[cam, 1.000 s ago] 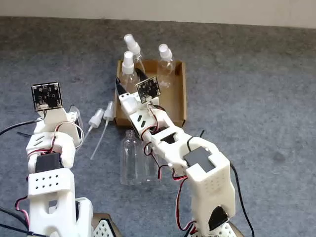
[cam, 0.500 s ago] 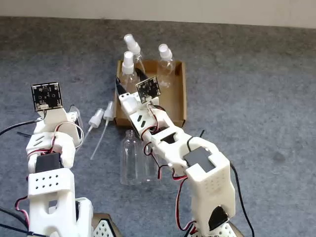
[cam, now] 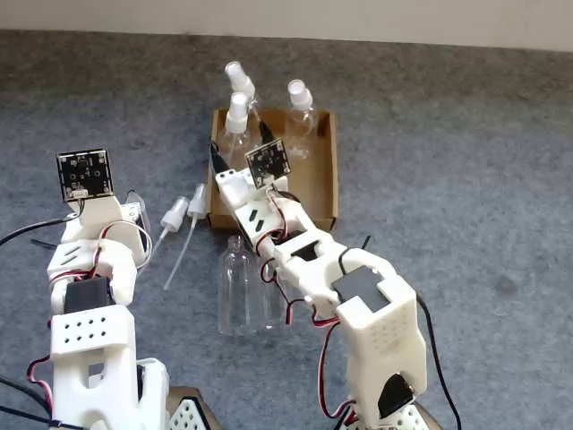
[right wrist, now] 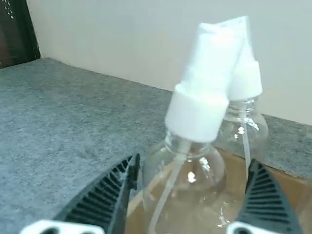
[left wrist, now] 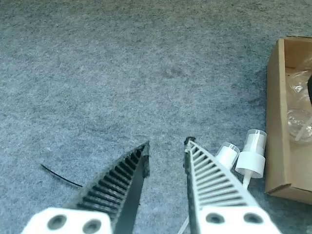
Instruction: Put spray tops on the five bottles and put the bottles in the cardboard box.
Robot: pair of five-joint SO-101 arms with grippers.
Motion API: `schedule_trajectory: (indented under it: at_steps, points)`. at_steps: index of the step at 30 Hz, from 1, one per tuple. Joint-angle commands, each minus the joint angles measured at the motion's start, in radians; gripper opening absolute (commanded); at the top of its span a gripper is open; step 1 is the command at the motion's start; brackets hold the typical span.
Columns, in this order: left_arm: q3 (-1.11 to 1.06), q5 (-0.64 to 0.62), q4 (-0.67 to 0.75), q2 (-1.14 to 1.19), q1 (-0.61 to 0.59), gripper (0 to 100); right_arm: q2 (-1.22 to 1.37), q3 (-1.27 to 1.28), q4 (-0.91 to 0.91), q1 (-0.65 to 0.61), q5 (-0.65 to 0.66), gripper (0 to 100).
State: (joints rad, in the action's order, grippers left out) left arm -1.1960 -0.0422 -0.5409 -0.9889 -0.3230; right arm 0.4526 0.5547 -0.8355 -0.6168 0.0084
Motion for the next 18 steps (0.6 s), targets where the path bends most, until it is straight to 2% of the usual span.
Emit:
schedule_trajectory:
  at_steps: [1,4,12,15,18]
  points:
    - [0.018,0.0,0.028,-0.002,0.013,12,-0.062,-0.008,0.004,-0.008,0.012,28.2]
    - [0.018,0.0,0.028,-0.002,0.013,12,-0.085,-0.008,0.013,-0.007,0.012,28.2]
    - [0.018,0.0,0.028,-0.002,0.013,12,-0.305,-0.012,0.232,-0.008,0.012,28.2]
    - [0.018,0.0,0.028,-0.002,0.013,12,-0.398,-0.012,0.395,-0.007,0.012,28.2]
    - [0.018,0.0,0.028,-0.002,0.013,12,-0.515,-0.012,0.633,-0.008,0.012,28.2]
